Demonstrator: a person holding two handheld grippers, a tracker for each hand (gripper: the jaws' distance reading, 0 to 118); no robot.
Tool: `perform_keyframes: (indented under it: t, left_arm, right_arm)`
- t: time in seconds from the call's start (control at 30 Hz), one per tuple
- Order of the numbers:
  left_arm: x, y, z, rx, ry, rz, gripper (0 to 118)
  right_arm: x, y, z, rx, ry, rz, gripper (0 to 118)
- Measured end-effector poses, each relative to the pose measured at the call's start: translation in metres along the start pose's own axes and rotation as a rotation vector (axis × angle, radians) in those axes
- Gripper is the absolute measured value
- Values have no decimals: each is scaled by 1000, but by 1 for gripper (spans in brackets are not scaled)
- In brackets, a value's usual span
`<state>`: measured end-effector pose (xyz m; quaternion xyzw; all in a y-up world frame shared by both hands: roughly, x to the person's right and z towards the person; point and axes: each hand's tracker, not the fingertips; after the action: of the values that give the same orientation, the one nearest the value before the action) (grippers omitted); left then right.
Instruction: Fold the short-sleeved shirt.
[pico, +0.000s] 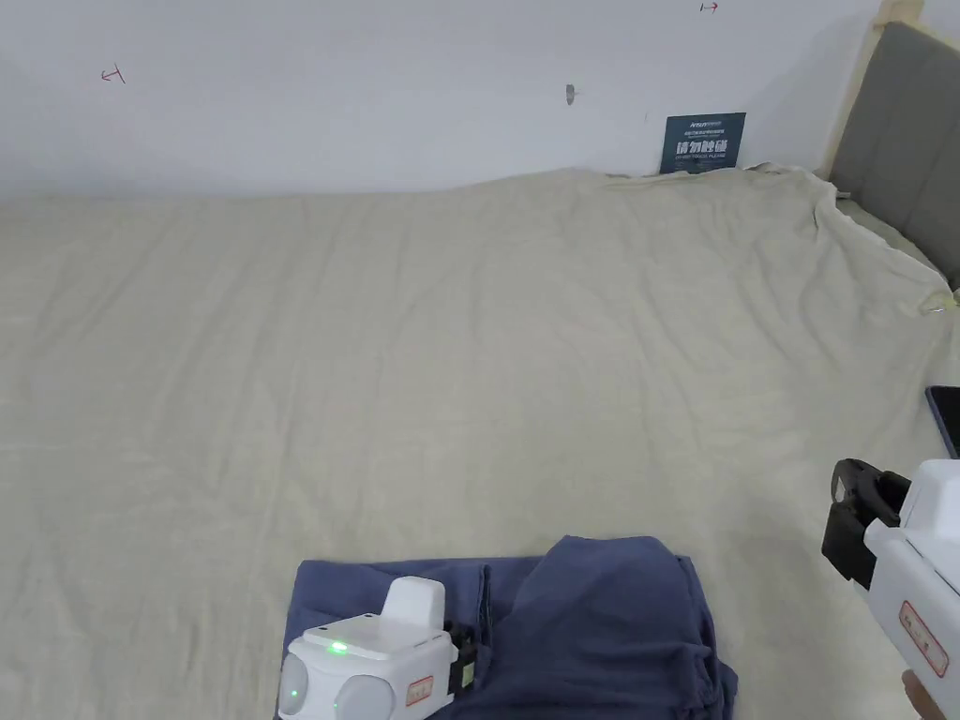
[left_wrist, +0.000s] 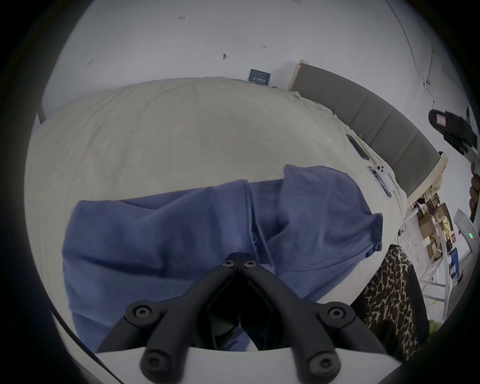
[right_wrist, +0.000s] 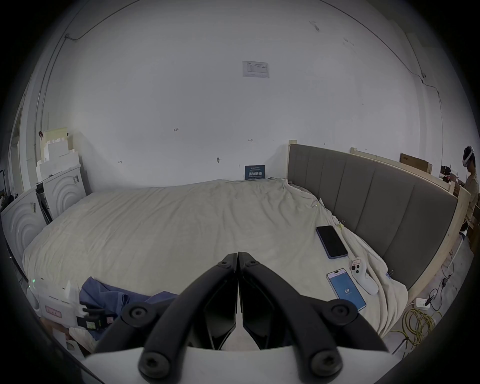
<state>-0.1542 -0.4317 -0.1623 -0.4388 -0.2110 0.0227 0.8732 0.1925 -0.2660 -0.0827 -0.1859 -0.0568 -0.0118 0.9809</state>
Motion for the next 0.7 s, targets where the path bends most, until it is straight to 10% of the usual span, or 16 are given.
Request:
perform_keyframes:
  t: [0.7]
  left_arm:
    - [-51, 62, 86, 98, -70, 134, 0]
  right_arm:
    - [-1, 9, 3, 21, 9, 5, 0]
